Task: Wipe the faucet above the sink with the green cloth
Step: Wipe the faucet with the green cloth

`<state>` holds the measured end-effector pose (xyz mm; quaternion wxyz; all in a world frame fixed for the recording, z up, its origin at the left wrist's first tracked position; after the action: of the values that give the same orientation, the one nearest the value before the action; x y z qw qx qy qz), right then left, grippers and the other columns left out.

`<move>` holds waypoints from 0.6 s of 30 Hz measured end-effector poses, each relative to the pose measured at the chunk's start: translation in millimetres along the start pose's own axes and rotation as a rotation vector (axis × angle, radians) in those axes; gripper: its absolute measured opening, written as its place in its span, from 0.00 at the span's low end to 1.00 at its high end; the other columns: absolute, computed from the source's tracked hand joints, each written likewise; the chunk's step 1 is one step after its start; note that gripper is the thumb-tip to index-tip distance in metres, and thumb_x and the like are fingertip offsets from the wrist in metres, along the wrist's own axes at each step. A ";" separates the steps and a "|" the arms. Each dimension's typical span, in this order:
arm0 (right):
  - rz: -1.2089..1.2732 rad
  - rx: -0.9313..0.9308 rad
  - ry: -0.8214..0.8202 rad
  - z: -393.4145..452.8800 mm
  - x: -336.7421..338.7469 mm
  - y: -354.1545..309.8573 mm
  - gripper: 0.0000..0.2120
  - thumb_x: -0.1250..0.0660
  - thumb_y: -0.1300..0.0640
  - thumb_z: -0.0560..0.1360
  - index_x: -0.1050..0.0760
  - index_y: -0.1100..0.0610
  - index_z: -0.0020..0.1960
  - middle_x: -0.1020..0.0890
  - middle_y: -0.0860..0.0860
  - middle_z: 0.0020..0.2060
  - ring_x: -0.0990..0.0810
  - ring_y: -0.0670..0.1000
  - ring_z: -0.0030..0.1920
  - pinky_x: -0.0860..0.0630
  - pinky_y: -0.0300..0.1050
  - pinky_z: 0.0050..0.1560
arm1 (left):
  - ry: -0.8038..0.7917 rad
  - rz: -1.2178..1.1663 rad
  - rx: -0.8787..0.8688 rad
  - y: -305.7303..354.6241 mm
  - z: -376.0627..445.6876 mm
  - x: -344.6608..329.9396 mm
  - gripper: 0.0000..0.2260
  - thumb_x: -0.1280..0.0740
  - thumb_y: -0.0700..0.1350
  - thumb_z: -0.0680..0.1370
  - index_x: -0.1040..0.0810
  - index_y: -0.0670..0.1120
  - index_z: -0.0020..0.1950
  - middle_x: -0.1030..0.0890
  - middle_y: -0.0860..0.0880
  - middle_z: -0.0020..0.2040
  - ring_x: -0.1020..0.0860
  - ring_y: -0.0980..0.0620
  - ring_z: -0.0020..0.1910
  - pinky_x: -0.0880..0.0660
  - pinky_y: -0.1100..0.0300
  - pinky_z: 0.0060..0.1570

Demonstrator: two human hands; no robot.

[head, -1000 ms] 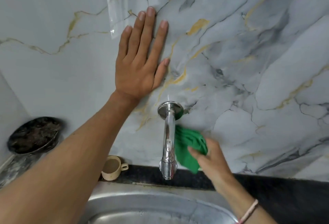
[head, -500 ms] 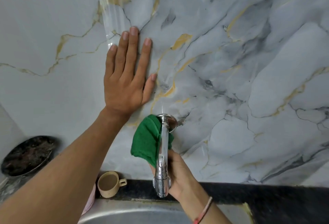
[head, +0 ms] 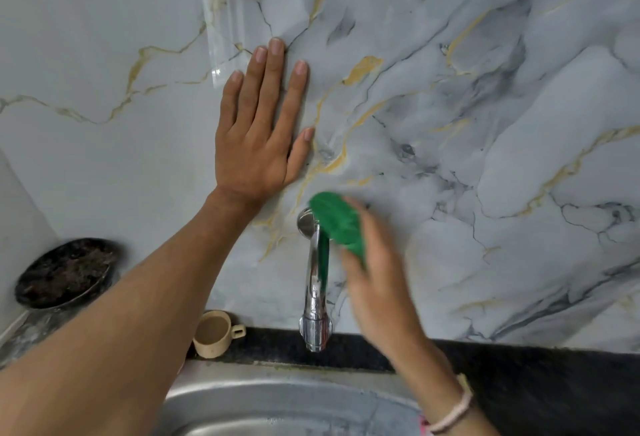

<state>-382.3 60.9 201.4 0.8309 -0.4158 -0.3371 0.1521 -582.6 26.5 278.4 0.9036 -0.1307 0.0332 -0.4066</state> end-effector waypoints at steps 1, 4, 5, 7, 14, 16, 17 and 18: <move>-0.178 0.021 -0.151 -2.6 -16.2 -4.6 0.25 0.39 0.54 0.84 0.40 0.47 0.80 0.35 0.45 0.79 0.34 0.44 0.77 0.33 0.39 0.75 | -0.004 0.006 0.003 -0.1 0.0 0.5 0.29 0.46 0.53 0.84 0.40 0.42 0.84 0.32 0.35 0.80 0.34 0.37 0.80 0.39 0.44 0.81; -0.544 0.084 -0.171 -3.9 -25.5 -14.7 0.36 0.46 0.31 0.79 0.39 0.51 0.80 0.40 0.54 0.80 0.42 0.54 0.80 0.37 0.54 0.79 | -0.018 0.013 0.013 -0.1 1.4 2.0 0.30 0.45 0.54 0.83 0.38 0.42 0.83 0.31 0.35 0.79 0.34 0.38 0.80 0.39 0.44 0.81; -0.574 0.099 -0.102 0.3 -22.1 -20.5 0.39 0.46 0.27 0.76 0.35 0.52 0.78 0.35 0.54 0.78 0.38 0.55 0.77 0.34 0.57 0.77 | -0.016 0.015 0.015 0.1 1.7 2.8 0.30 0.45 0.54 0.83 0.37 0.42 0.83 0.31 0.35 0.79 0.33 0.38 0.80 0.38 0.44 0.81; -0.655 0.105 -0.039 10.2 -23.5 -27.0 0.45 0.46 0.23 0.73 0.34 0.53 0.77 0.32 0.55 0.76 0.36 0.57 0.77 0.34 0.60 0.76 | -0.015 0.006 0.013 1.3 2.4 3.5 0.29 0.45 0.54 0.83 0.36 0.42 0.83 0.30 0.35 0.79 0.32 0.38 0.79 0.38 0.44 0.81; -0.817 0.111 -0.127 5.7 -51.0 -25.7 0.32 0.25 0.44 0.73 0.26 0.58 0.72 0.29 0.57 0.77 0.38 0.61 0.80 0.37 0.61 0.78 | -0.007 0.008 0.040 -1.1 2.0 1.4 0.29 0.46 0.54 0.83 0.36 0.43 0.82 0.30 0.35 0.78 0.33 0.38 0.79 0.35 0.43 0.80; -0.805 0.176 -0.038 -5.5 -51.8 -24.9 0.24 0.24 0.61 0.72 0.21 0.60 0.68 0.24 0.57 0.74 0.33 0.61 0.78 0.35 0.63 0.77 | 0.003 0.008 0.043 -1.1 0.8 0.1 0.28 0.47 0.54 0.84 0.35 0.43 0.82 0.29 0.35 0.78 0.32 0.38 0.79 0.36 0.43 0.80; -0.799 0.217 -0.002 -12.6 -53.4 -23.7 0.22 0.25 0.64 0.72 0.20 0.60 0.65 0.22 0.56 0.72 0.31 0.61 0.77 0.34 0.63 0.77 | 0.003 0.012 0.042 -1.5 0.4 -1.0 0.28 0.47 0.53 0.84 0.35 0.43 0.82 0.29 0.36 0.78 0.32 0.38 0.79 0.36 0.43 0.80; -0.798 0.270 0.030 -19.9 -55.1 -22.5 0.19 0.25 0.64 0.74 0.19 0.60 0.64 0.20 0.56 0.71 0.30 0.60 0.76 0.35 0.63 0.77 | 0.005 0.017 0.042 -1.7 -0.1 -2.0 0.28 0.46 0.53 0.84 0.35 0.43 0.82 0.29 0.36 0.78 0.32 0.38 0.79 0.36 0.43 0.80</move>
<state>-409.2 6.2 186.9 0.8765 -0.1424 -0.4364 -0.1449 -585.2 26.9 278.6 0.9095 -0.1103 0.0278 -0.3999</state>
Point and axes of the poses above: each hand's wrist, its own z-axis towards the middle knuckle, its own x-axis out of the back of the hand, y = z × x, the point moved 4 cm from there along z, towards the middle knuckle
